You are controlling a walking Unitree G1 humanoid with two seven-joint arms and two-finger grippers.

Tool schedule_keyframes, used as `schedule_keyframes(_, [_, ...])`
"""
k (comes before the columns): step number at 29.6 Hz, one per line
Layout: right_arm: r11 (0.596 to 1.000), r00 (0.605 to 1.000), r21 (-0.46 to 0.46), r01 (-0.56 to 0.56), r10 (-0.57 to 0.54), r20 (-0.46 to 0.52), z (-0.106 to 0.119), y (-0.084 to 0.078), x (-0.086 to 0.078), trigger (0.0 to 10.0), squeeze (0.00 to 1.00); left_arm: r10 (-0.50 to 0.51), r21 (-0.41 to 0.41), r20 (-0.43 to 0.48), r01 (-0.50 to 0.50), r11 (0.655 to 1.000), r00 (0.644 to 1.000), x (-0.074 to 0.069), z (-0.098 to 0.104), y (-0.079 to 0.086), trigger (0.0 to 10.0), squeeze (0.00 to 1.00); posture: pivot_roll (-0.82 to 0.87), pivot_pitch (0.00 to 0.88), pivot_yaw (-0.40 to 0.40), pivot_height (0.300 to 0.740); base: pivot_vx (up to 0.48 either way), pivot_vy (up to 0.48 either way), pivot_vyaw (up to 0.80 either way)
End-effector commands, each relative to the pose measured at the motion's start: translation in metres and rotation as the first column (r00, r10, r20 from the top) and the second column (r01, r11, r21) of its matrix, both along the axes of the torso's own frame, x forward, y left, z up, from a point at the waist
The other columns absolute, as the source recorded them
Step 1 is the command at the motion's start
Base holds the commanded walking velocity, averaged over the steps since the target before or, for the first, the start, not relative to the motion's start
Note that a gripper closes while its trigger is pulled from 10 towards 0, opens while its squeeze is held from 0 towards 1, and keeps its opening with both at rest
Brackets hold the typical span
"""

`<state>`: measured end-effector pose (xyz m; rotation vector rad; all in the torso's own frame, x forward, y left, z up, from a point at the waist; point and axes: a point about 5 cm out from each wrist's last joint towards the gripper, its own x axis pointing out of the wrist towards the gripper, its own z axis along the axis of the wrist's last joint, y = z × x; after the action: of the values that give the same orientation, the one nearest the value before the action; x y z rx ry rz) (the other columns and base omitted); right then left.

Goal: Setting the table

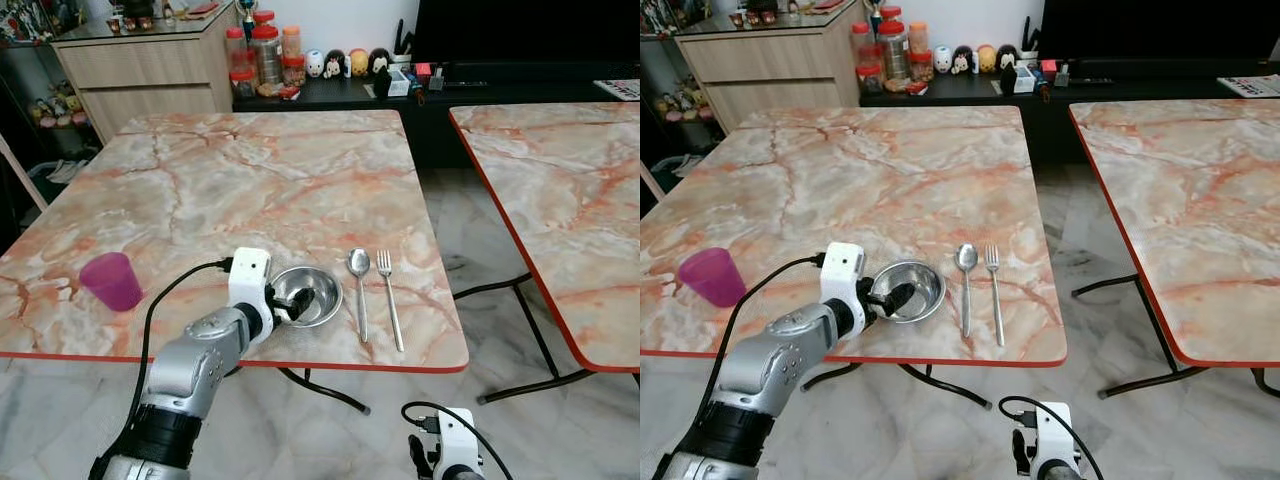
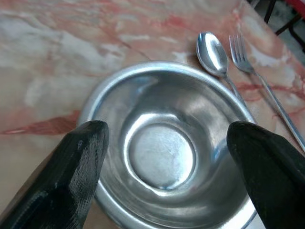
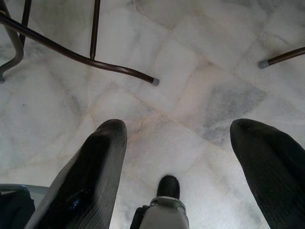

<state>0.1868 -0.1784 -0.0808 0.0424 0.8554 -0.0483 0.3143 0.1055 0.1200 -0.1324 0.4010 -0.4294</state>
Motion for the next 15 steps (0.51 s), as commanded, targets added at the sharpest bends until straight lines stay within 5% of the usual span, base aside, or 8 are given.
schedule_keyframes(1, [1.0, 1.0, 0.013, 0.007, -0.007, 0.002, 0.0002, 0.0018, 0.0009, 10.0, 0.0, -0.001, 0.025, -0.007, 0.001, 1.0, 1.0, 0.0024, -0.0002, 0.0003, 10.0, 0.0, 0.02, 0.0, 0.049, 0.723, 0.0, 0.0, 0.0])
schedule_keyframes(15, [1.0, 1.0, 0.012, 0.018, -0.018, -0.002, -0.0006, -0.0003, -0.0013, 10.0, 0.0, 0.102, 0.011, 0.013, -0.102, 0.995, 0.995, 0.0116, 0.0017, 0.0076, 10.0, 0.0, 0.01, 0.0, 0.05, 0.723, 0.0, 0.0, 0.0])
